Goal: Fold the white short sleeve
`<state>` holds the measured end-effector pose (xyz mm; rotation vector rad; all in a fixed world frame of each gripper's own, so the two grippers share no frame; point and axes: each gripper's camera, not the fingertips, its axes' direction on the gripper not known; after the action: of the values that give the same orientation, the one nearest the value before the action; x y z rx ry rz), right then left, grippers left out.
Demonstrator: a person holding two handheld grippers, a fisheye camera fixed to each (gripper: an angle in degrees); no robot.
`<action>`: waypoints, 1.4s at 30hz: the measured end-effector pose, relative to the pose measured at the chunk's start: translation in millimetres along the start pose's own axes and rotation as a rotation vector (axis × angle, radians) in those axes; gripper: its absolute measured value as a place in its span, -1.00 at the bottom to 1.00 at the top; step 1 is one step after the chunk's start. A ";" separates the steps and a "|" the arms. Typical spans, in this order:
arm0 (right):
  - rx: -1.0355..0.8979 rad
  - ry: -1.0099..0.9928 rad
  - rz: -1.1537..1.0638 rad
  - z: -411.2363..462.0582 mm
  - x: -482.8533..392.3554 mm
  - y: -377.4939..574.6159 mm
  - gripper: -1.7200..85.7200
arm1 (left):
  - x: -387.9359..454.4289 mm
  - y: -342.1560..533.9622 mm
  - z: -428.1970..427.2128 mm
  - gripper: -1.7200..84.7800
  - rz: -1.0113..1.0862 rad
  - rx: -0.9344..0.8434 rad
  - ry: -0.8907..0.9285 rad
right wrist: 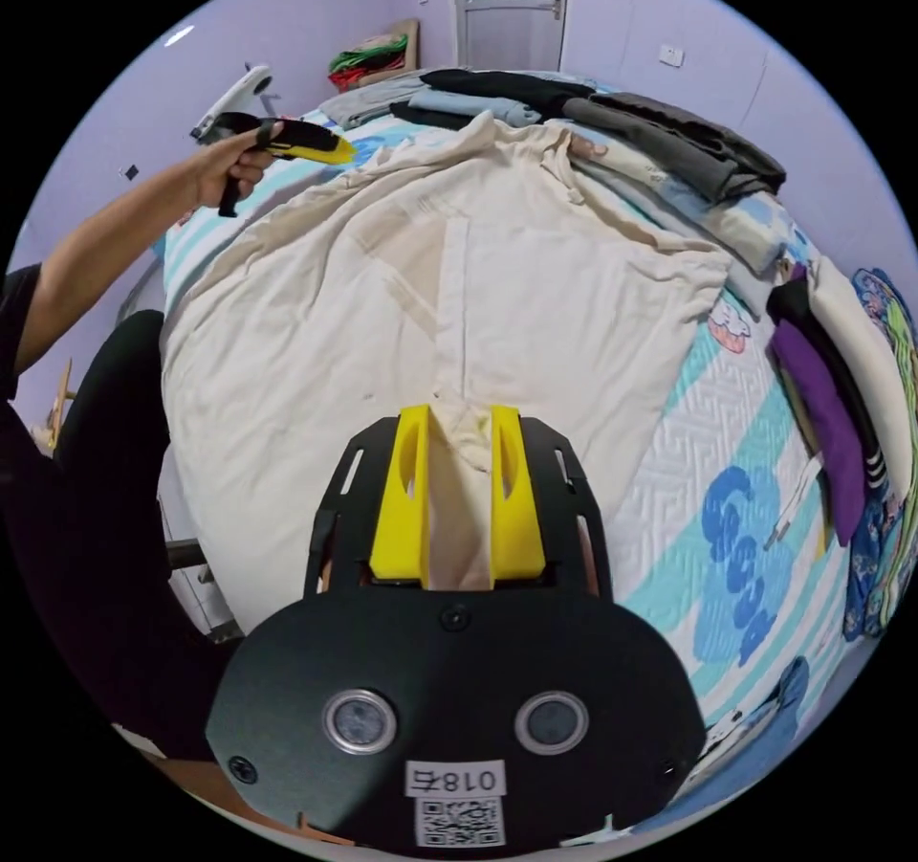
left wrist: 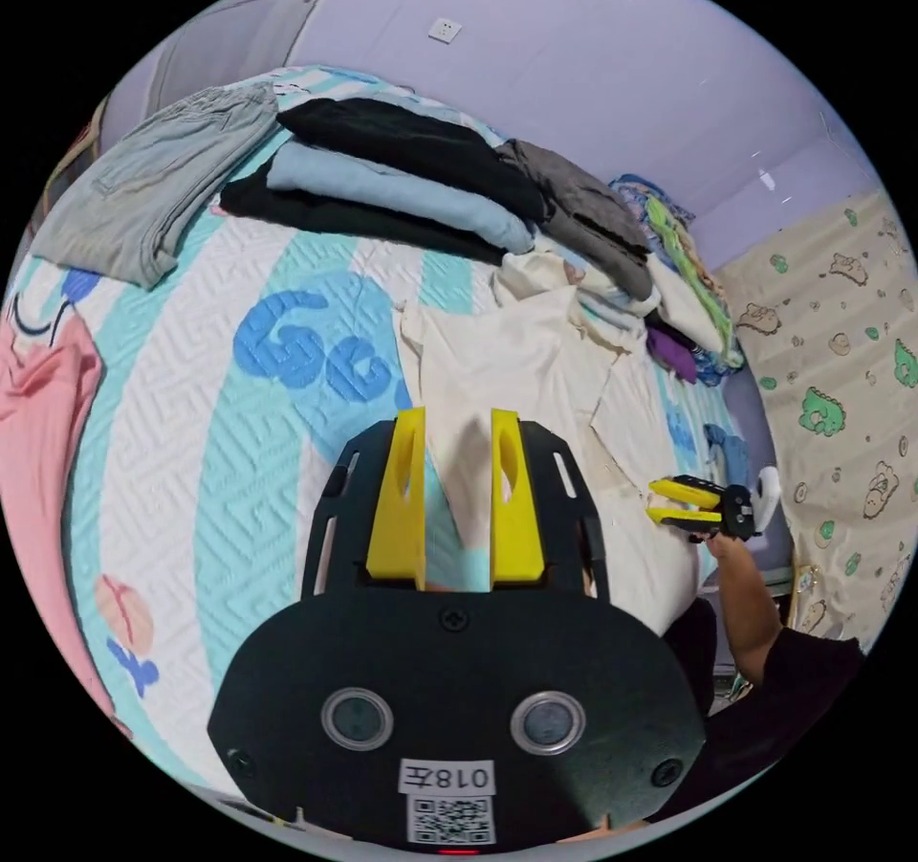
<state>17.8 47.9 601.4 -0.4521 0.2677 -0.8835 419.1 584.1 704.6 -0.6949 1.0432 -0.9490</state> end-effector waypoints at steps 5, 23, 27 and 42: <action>0.047 -0.092 0.110 -29.2 47.7 6.3 -0.92 | 15.8 -17.3 26.4 -0.93 0.009 -0.087 -0.198; 0.755 -0.343 1.233 -104.5 211.7 273.7 -0.87 | -31.4 -23.8 -22.0 -0.82 -0.066 -0.047 -0.329; 0.615 -0.135 0.955 -137.3 204.4 207.5 -0.83 | -23.6 -26.0 -55.0 -0.79 -0.078 0.148 -0.414; -0.085 -0.252 0.305 -10.0 220.2 -109.9 -0.85 | 95.7 -163.6 83.9 -0.88 0.425 -0.139 -0.024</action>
<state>73.3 -189.4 637.1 -0.5789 0.1369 -0.5126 465.1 429.7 835.1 -0.5655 1.1847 -0.5035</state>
